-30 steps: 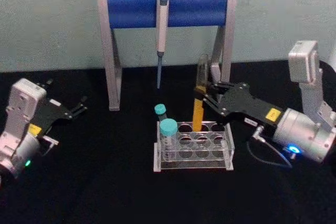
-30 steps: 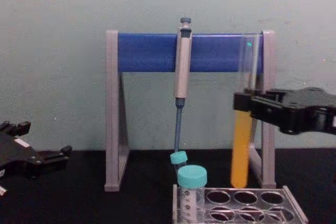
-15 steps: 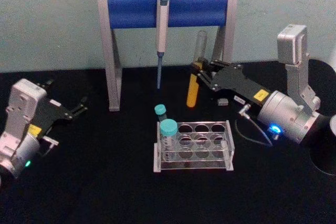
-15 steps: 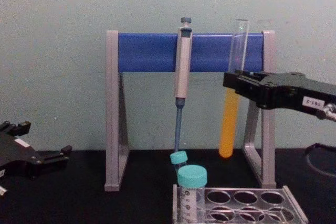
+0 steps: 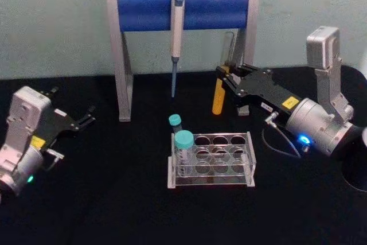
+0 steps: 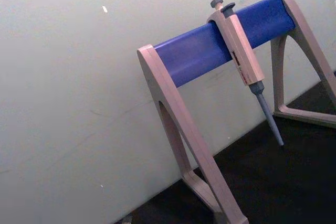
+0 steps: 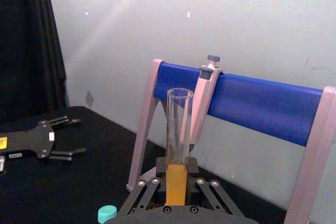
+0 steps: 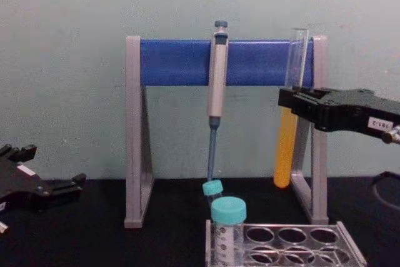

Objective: Pick up the test tube from the test tube rack, shake it, then place it back into the test tube rack.

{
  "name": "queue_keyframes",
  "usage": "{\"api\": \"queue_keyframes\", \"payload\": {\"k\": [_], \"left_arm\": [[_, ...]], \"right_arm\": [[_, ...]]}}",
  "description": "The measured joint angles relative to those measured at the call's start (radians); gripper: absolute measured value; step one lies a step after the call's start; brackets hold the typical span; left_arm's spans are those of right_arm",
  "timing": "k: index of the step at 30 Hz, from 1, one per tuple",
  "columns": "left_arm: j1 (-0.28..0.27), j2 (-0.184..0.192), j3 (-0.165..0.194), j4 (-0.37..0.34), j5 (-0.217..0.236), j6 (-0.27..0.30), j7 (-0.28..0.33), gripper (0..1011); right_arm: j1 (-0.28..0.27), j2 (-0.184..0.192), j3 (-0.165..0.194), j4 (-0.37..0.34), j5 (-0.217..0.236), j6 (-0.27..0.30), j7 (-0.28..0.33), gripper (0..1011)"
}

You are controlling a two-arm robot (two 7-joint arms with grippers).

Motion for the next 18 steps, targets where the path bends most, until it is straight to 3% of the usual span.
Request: {"api": "queue_keyframes", "payload": {"k": [12,18], "left_arm": [[0.0,0.0,0.0,0.0,0.0,0.0,0.0,1001],[0.0,0.0,0.0,0.0,0.0,0.0,0.0,1002]], "right_arm": [[-0.007,-0.002,0.007,-0.006,-0.015,0.003,-0.001,221],[-0.026,0.017,0.025,-0.026,-0.028,0.005,-0.01,221]]}}
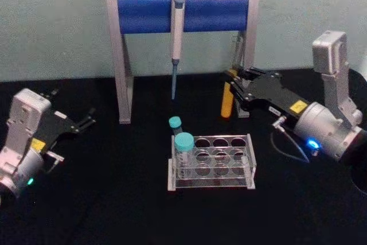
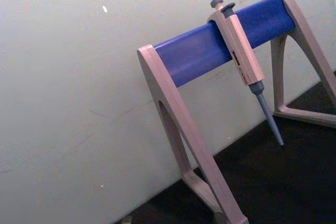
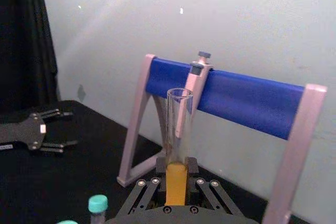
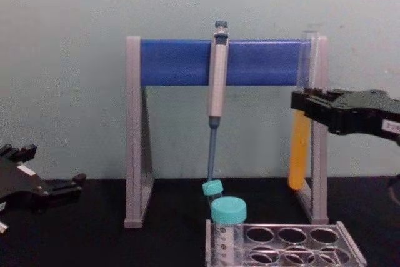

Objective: Pick up the test tube from the test tube rack, shake it, then place it back into the test tube rack.

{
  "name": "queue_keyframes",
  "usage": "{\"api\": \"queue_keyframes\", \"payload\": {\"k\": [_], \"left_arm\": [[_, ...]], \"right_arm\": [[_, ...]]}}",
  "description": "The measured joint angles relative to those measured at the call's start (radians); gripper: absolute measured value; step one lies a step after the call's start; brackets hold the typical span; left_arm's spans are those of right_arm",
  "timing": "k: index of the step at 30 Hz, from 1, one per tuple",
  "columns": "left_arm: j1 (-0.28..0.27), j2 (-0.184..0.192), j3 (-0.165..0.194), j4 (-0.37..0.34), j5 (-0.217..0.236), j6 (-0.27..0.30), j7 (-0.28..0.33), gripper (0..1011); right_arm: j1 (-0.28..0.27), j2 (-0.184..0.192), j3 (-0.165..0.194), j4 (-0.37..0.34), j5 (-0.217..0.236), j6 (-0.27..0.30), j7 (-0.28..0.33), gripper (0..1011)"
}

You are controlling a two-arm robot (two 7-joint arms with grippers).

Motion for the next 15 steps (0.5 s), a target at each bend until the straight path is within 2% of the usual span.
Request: {"api": "queue_keyframes", "payload": {"k": [8,12,15], "left_arm": [[0.0,0.0,0.0,0.0,0.0,0.0,0.0,1001],[0.0,0.0,0.0,0.0,0.0,0.0,0.0,1001],[0.0,0.0,0.0,0.0,0.0,0.0,0.0,1001]], "right_arm": [[-0.054,0.047,0.032,-0.064,-0.004,0.016,-0.005,221],[-0.089,0.091,0.039,-0.113,0.0,0.043,0.023,221],[-0.105,0.115,0.031,-0.138,0.012,0.054,0.056,221]]}}
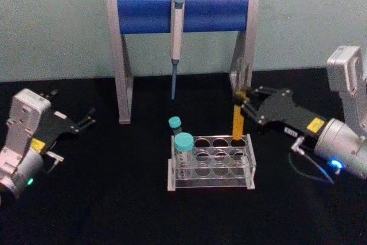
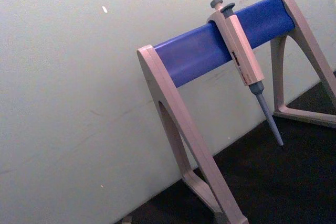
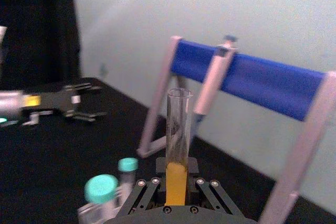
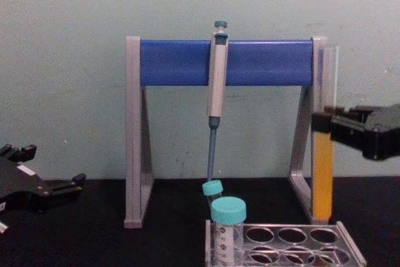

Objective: Pick up the test tube from the test tube rack, shake it, then place it back into the test tube rack.

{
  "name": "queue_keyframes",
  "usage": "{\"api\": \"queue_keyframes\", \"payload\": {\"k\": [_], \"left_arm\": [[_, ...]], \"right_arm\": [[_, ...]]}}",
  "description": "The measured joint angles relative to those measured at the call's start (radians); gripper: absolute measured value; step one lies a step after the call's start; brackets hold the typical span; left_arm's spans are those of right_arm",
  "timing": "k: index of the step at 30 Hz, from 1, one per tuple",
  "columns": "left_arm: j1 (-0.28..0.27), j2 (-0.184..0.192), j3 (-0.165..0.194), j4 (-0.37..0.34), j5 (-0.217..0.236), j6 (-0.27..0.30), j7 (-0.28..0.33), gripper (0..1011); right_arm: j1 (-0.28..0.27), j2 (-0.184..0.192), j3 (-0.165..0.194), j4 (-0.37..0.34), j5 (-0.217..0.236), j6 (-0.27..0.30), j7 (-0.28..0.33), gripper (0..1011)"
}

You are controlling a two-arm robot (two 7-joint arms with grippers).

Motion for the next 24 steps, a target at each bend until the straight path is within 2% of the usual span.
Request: {"api": "queue_keyframes", "payload": {"k": [5,10,17,24], "left_arm": [[0.0,0.0,0.0,0.0,0.0,0.0,0.0,1001],[0.0,0.0,0.0,0.0,0.0,0.0,0.0,1001],[0.0,0.0,0.0,0.0,0.0,0.0,0.0,1001],[0.0,0.0,0.0,0.0,0.0,0.0,0.0,1001]], "right_arm": [[-0.003,0.01,-0.026,-0.014,0.027,0.001,0.048,221],[0.029,-0.017,-0.06,0.01,0.05,-0.022,0.07,221],[0.089,-0.072,-0.086,0.083,0.057,-0.054,0.055,221],[0.13,-0.113,-0.082,0.148,0.045,-0.066,0.002,221]]}}
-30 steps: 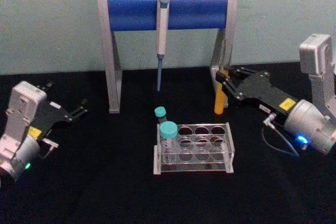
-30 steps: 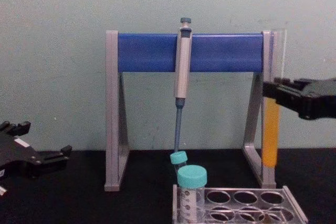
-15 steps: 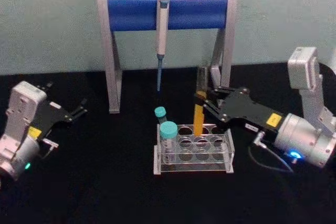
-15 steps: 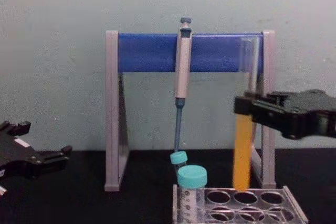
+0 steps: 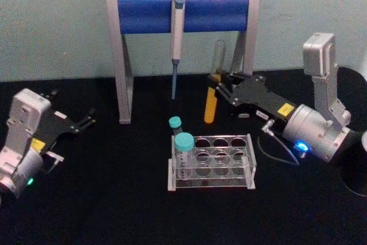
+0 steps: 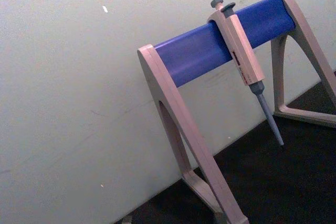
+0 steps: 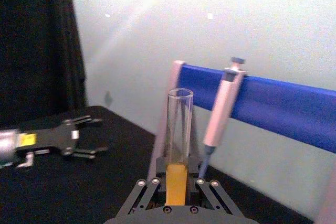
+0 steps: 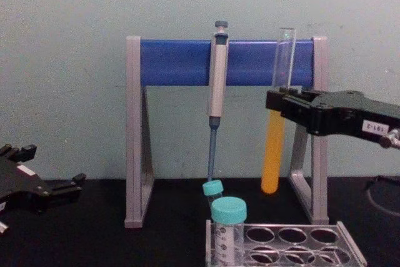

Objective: Pick up the test tube from the test tube rack, shake it, then place it back into the test tube rack.

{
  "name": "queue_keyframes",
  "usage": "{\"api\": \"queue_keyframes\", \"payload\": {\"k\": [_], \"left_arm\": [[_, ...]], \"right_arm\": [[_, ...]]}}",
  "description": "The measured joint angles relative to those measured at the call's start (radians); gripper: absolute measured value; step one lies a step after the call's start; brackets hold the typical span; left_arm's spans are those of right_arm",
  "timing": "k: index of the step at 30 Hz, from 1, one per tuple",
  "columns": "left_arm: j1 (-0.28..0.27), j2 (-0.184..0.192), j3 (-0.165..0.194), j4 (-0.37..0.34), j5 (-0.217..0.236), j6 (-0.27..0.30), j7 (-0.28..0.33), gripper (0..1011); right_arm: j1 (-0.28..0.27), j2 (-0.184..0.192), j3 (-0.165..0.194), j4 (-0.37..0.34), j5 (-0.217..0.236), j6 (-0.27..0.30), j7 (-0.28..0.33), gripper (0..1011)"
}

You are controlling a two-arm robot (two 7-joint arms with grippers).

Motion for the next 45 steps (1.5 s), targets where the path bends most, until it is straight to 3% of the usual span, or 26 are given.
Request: {"api": "queue_keyframes", "payload": {"k": [10,45], "left_arm": [[0.0,0.0,0.0,0.0,0.0,0.0,0.0,1001],[0.0,0.0,0.0,0.0,0.0,0.0,0.0,1001]], "right_arm": [[-0.004,-0.012,0.027,0.012,-0.023,0.007,-0.047,221],[-0.022,-0.01,0.046,-0.009,-0.042,0.017,-0.034,221]]}}
